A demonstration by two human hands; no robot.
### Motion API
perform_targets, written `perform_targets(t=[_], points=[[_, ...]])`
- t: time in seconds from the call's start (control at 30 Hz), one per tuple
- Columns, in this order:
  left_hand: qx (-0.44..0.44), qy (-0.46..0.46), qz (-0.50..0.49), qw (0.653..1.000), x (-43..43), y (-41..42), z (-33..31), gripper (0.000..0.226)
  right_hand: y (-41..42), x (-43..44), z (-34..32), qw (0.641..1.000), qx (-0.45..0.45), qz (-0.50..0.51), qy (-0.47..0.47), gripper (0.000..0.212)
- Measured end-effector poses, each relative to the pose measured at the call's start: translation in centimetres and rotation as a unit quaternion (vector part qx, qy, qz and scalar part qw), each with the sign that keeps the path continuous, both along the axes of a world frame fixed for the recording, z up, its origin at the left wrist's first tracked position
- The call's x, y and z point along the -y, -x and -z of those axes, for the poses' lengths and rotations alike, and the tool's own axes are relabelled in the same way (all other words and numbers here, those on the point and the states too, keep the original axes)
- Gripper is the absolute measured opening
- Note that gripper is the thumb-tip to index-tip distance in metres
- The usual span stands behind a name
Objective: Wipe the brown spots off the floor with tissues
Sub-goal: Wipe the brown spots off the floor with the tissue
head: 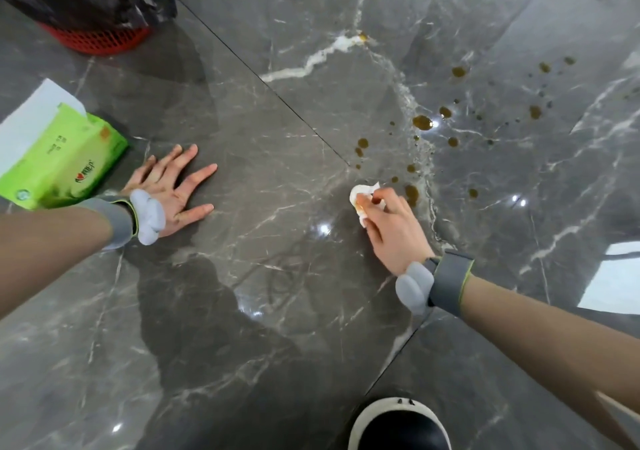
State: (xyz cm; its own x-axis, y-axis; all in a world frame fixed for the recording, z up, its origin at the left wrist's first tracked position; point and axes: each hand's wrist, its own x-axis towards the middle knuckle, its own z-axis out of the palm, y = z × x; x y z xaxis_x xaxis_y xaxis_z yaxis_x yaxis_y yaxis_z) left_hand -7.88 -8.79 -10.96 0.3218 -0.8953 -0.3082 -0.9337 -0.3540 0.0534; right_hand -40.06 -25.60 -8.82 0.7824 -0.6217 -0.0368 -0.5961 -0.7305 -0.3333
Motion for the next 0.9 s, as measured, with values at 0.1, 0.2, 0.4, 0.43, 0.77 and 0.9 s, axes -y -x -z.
perform_targets(t=[0.1,0.2,0.4,0.43,0.77,0.9], points=[[-0.006,0.011,-0.005,1.000,-0.3,0.0,0.2,0.073,-0.7,-2.7,-0.3,0.995,-0.010,-0.101,-0.023,0.048],[-0.005,0.006,-0.001,1.000,-0.5,-0.3,0.1,0.072,-0.7,-7.2,0.1,0.972,-0.027,-0.224,-0.060,0.055],[-0.003,0.000,0.000,1.000,-0.5,-0.2,0.1,0.097,-1.0,-3.2,-0.4,0.985,0.003,-0.159,-0.071,0.030],[-0.003,0.000,0.000,1.000,-0.5,-0.2,0.1,0.097,-1.1,-1.6,-0.5,0.992,0.016,-0.118,-0.045,0.026],[-0.001,0.015,0.003,1.000,-0.7,-0.4,0.6,0.095,-0.8,-9.0,-0.1,0.956,0.014,-0.267,-0.123,0.036],[0.002,0.014,0.006,1.000,-0.7,-0.6,0.6,0.095,-0.7,-7.5,0.0,0.949,0.027,-0.264,-0.172,0.032]])
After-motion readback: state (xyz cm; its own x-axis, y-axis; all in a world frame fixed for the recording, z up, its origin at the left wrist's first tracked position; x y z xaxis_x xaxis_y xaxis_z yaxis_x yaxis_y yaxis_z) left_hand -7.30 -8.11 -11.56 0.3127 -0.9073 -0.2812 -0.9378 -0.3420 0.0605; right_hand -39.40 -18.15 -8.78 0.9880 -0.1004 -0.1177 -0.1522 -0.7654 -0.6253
